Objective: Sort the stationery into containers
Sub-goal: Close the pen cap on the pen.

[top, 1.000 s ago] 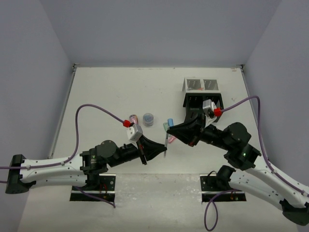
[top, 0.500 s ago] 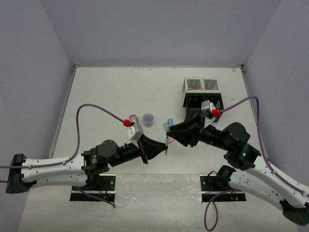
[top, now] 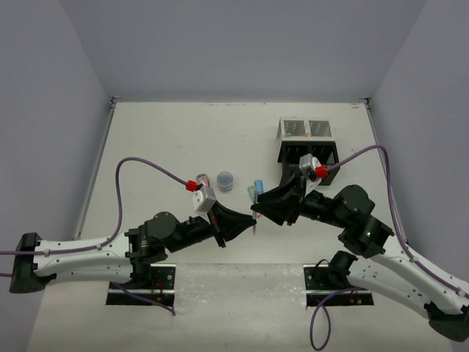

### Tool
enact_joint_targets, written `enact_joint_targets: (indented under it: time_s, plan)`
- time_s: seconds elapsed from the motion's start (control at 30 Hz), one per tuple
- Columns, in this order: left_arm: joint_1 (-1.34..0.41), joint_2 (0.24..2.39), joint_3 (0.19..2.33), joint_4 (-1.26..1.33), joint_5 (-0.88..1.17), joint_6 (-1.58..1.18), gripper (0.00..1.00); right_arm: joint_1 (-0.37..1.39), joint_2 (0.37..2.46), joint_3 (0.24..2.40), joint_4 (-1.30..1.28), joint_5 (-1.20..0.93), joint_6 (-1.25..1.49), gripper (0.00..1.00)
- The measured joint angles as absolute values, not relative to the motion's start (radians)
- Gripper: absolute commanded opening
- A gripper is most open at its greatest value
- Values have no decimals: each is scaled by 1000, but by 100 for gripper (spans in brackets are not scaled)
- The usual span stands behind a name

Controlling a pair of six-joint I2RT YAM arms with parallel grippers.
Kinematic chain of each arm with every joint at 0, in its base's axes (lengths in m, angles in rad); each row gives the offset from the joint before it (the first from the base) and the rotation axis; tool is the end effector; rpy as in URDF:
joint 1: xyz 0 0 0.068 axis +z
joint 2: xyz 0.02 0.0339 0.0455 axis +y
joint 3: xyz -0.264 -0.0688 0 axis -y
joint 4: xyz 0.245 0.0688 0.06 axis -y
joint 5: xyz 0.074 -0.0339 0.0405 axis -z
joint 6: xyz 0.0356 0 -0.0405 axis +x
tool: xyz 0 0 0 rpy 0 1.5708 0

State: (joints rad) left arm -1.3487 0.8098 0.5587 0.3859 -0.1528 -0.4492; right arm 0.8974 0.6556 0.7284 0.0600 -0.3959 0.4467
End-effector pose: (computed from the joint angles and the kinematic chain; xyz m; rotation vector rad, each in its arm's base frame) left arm 0.0490 -0.1923 0.3166 0.5628 1.4847 -1.3419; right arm 0.0869 0.1310 0.3663 -0.6988 1.4444 1.3579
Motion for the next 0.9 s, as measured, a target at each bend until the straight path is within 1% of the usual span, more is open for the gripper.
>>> enact_joint_targets:
  time_s: [0.03, 0.07, 0.1, 0.13, 0.17, 0.2, 0.23, 0.3, 0.37, 0.43, 0.5, 0.53, 0.63, 0.67, 0.7, 0.77, 0.8, 0.83, 0.9]
  plan:
    - [-1349, 813, 559, 384, -155, -449, 0, 898, 661, 728, 61, -404, 449, 10]
    - [-1348, 816, 559, 383, -156, -450, 8, 898, 666, 728, 62, -412, 451, 5]
    - [-1348, 820, 561, 379, -159, -451, 16, 898, 669, 728, 63, -415, 454, 1]
    - [-1348, 824, 565, 374, -163, -452, 24, 899, 670, 727, 63, -416, 455, 0]
    - [-1349, 829, 571, 369, -168, -452, 34, 899, 670, 726, 64, -417, 456, 0]
    - [-1348, 836, 579, 365, -171, -451, 48, 898, 668, 725, 66, -416, 455, 0]
    - [-1348, 843, 590, 361, -173, -455, 55, 898, 666, 724, 68, -414, 455, 0]
    - [-1349, 854, 610, 358, -174, -455, 57, 899, 657, 717, 69, -413, 456, 0]
    - [-1349, 860, 622, 359, -177, -456, 50, 899, 647, 710, 72, -413, 457, 0]
    - [-1349, 866, 625, 362, -178, -455, 34, 899, 640, 708, 77, -413, 460, 0]
    - [-1349, 876, 626, 367, -179, -454, 22, 899, 636, 708, 85, -413, 464, 0]
    - [-1349, 883, 626, 370, -179, -453, 22, 899, 634, 708, 89, -413, 467, 0]
    - [-1349, 904, 629, 376, -173, -456, 28, 898, 632, 707, 92, -410, 471, 0]
    - [-1349, 910, 630, 376, -171, -456, 31, 899, 632, 707, 92, -410, 472, 0]
    - [-1349, 914, 630, 376, -171, -456, 31, 899, 632, 707, 93, -410, 473, 0]
    - [-1349, 921, 630, 377, -170, -457, 10, 899, 632, 707, 95, -410, 477, 0]
    - [-1349, 924, 630, 378, -170, -457, 3, 899, 632, 707, 98, -410, 479, 0]
    - [-1349, 926, 630, 382, -162, -452, 0, 898, 633, 707, 100, -408, 481, 0]
    - [-1351, 928, 632, 388, -157, -454, 0, 897, 635, 707, 107, -409, 487, 0]
